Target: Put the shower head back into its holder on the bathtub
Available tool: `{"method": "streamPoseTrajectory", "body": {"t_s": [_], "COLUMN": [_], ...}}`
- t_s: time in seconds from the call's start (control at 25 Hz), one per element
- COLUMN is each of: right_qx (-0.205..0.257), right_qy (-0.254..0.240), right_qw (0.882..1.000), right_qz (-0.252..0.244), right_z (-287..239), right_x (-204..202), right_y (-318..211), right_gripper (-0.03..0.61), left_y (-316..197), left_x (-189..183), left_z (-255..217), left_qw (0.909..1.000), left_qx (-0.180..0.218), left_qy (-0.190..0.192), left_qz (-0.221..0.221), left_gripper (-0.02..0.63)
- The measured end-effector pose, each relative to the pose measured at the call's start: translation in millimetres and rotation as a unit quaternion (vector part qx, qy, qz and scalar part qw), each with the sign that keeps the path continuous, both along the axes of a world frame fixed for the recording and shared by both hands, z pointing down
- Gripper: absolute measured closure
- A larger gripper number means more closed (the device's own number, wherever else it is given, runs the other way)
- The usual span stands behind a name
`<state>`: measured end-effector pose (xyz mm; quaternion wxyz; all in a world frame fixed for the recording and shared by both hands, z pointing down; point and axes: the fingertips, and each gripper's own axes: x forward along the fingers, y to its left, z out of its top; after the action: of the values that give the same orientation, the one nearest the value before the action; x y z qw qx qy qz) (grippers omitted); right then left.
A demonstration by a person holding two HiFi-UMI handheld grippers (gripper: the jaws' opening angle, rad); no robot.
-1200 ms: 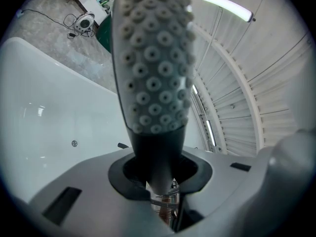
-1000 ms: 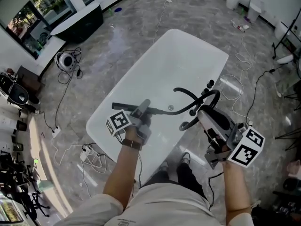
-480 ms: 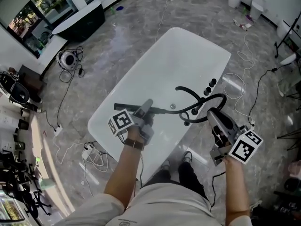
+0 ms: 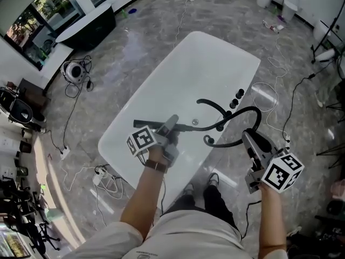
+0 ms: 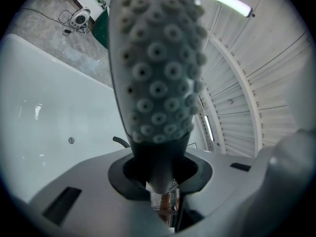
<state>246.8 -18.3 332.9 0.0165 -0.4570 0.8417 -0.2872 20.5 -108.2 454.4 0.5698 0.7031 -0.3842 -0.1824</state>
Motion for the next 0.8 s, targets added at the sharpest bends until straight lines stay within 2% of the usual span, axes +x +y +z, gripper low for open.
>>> {"method": "streamPoseTrajectory", "body": {"t_s": [0.12, 0.28, 0.4, 0.48, 0.56, 0.68, 0.76, 0.8], "right_qx": [0.009, 0.019, 0.035, 0.071, 0.103, 0.103, 0.103, 0.106], "right_qy": [0.026, 0.149, 0.200, 0.241, 0.295, 0.347, 0.380, 0.385], "right_qw": [0.999, 0.988, 0.978, 0.965, 0.947, 0.931, 0.919, 0.916], "right_qz": [0.027, 0.033, 0.049, 0.072, 0.076, 0.041, 0.036, 0.038], "right_z": [5.4, 4.1, -2.0, -5.3, 2.3, 25.3, 27.0, 21.5], "right_x": [13.2, 17.5, 19.9, 21.8, 16.0, -3.6, -5.3, -3.0], "right_y": [-2.9, -7.6, -8.4, -11.9, -16.5, -22.7, -24.0, -22.9], "right_gripper": [0.509, 0.509, 0.509, 0.509, 0.509, 0.509, 0.509, 0.509], "left_y": [2.4, 2.5, 4.6, 4.8, 4.8, 5.3, 5.5, 5.5], "left_x": [3.7, 2.2, 4.8, 5.7, 5.5, 4.4, 4.1, 4.2], "left_z": [6.6, 10.1, 10.4, 10.0, 11.1, 12.5, 11.7, 11.5], "left_qw": [1.0000, 1.0000, 0.9999, 0.9999, 1.0000, 0.9999, 0.9998, 0.9998], "left_qx": [-0.003, -0.007, -0.011, -0.010, -0.009, -0.011, -0.013, -0.013], "left_qy": [-0.003, -0.003, 0.000, 0.000, -0.003, -0.010, -0.012, -0.012], "left_qz": [-0.004, -0.004, 0.001, 0.003, 0.003, 0.001, -0.001, -0.002], "left_gripper": [0.518, 0.518, 0.518, 0.518, 0.518, 0.518, 0.518, 0.518]}}
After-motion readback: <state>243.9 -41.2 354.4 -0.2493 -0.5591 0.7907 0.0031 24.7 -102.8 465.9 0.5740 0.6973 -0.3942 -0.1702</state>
